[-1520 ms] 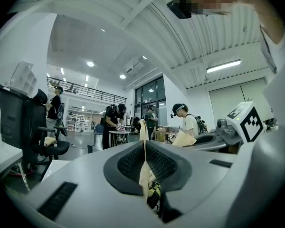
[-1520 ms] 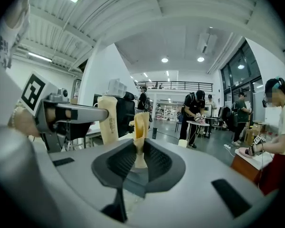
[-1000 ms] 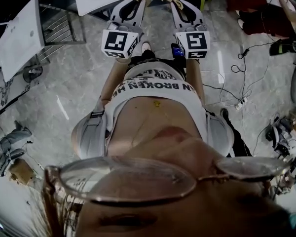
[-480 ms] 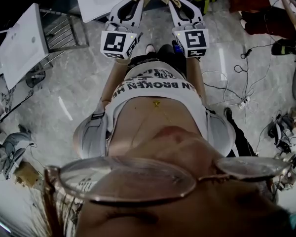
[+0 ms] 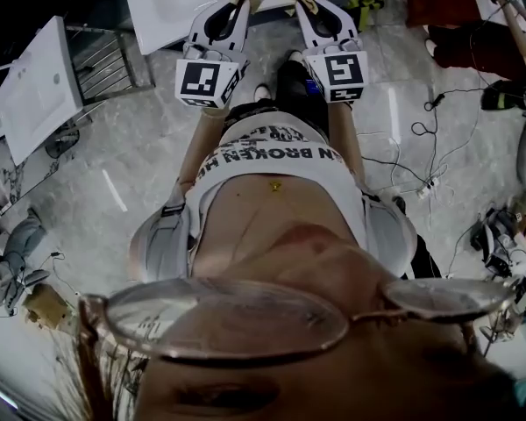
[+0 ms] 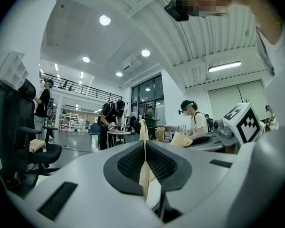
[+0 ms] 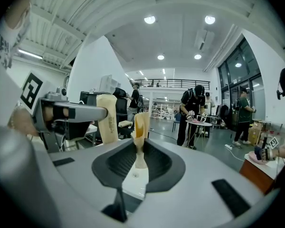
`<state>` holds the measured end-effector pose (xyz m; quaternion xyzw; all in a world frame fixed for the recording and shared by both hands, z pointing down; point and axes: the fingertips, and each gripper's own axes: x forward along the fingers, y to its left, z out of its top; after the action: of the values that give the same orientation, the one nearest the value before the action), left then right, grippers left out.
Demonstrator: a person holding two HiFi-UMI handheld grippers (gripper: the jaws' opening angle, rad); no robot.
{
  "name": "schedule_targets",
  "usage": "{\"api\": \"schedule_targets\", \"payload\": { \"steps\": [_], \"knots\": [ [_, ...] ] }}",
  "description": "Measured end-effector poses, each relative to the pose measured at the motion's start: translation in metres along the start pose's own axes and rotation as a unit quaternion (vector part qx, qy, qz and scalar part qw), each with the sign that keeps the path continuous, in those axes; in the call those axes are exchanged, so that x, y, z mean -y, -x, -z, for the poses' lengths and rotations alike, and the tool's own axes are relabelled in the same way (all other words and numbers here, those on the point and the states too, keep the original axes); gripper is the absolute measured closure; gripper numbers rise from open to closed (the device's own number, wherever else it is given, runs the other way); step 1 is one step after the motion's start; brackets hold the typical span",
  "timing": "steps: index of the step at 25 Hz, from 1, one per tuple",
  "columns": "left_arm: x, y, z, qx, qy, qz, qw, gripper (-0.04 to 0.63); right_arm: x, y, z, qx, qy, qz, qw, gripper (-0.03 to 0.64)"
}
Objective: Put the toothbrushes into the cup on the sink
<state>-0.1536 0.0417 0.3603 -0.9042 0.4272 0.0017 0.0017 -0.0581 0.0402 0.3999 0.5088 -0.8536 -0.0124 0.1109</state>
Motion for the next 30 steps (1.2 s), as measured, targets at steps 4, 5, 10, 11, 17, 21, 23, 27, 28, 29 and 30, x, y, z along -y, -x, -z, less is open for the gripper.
{"api": "schedule_targets", "payload": {
  "steps": [4, 5, 10, 11, 17, 21, 23, 27, 28, 29, 30],
  "knots": [
    [-0.009, -0.036, -0.001, -0.005, -0.007, -0.009, 0.9999, 0.574, 0.029, -0.025, -0.004, 0.007, 0.009, -0.013, 1.000, 0.555],
    [-0.010, -0.046, -0.001, -0.005, -0.008, -0.012, 0.9999, 0.574, 0.038, -0.031, -0.004, 0.007, 0.010, -0.015, 1.000, 0.555],
    [-0.013, -0.092, -0.001, -0.004, -0.004, -0.026, 0.9997, 0.574, 0.080, -0.054, 0.002, 0.003, 0.007, -0.032, 0.999, 0.555],
    [-0.012, -0.099, 0.001, -0.005, -0.003, -0.032, 0.9995, 0.574, 0.089, -0.057, 0.003, 0.004, 0.009, -0.037, 0.999, 0.555],
    [-0.001, -0.127, 0.003, 0.000, 0.000, -0.067, 0.9977, 0.574, 0.124, -0.061, 0.010, 0.004, 0.021, -0.068, 0.997, 0.555],
    [-0.001, -0.135, 0.003, 0.004, -0.002, -0.094, 0.9956, 0.574, 0.134, -0.072, 0.012, 0.007, 0.028, -0.090, 0.996, 0.555],
    [0.000, -0.138, 0.004, 0.004, 0.000, -0.102, 0.9947, 0.574, 0.138, -0.076, 0.013, 0.005, 0.029, -0.098, 0.995, 0.555],
    [-0.005, -0.142, 0.005, 0.000, -0.001, -0.113, 0.9936, 0.574, 0.141, -0.085, 0.014, 0.005, 0.029, -0.108, 0.994, 0.555],
    [-0.008, -0.143, 0.006, -0.001, 0.000, -0.115, 0.9934, 0.574, 0.141, -0.087, 0.013, 0.005, 0.029, -0.110, 0.993, 0.555],
    [-0.011, -0.144, 0.006, -0.002, 0.000, -0.116, 0.9932, 0.574, 0.141, -0.090, 0.013, 0.005, 0.028, -0.111, 0.993, 0.555],
    [-0.014, -0.146, 0.006, -0.003, 0.000, -0.116, 0.9933, 0.574, 0.142, -0.093, 0.012, 0.005, 0.027, -0.110, 0.994, 0.555]
  ]
}}
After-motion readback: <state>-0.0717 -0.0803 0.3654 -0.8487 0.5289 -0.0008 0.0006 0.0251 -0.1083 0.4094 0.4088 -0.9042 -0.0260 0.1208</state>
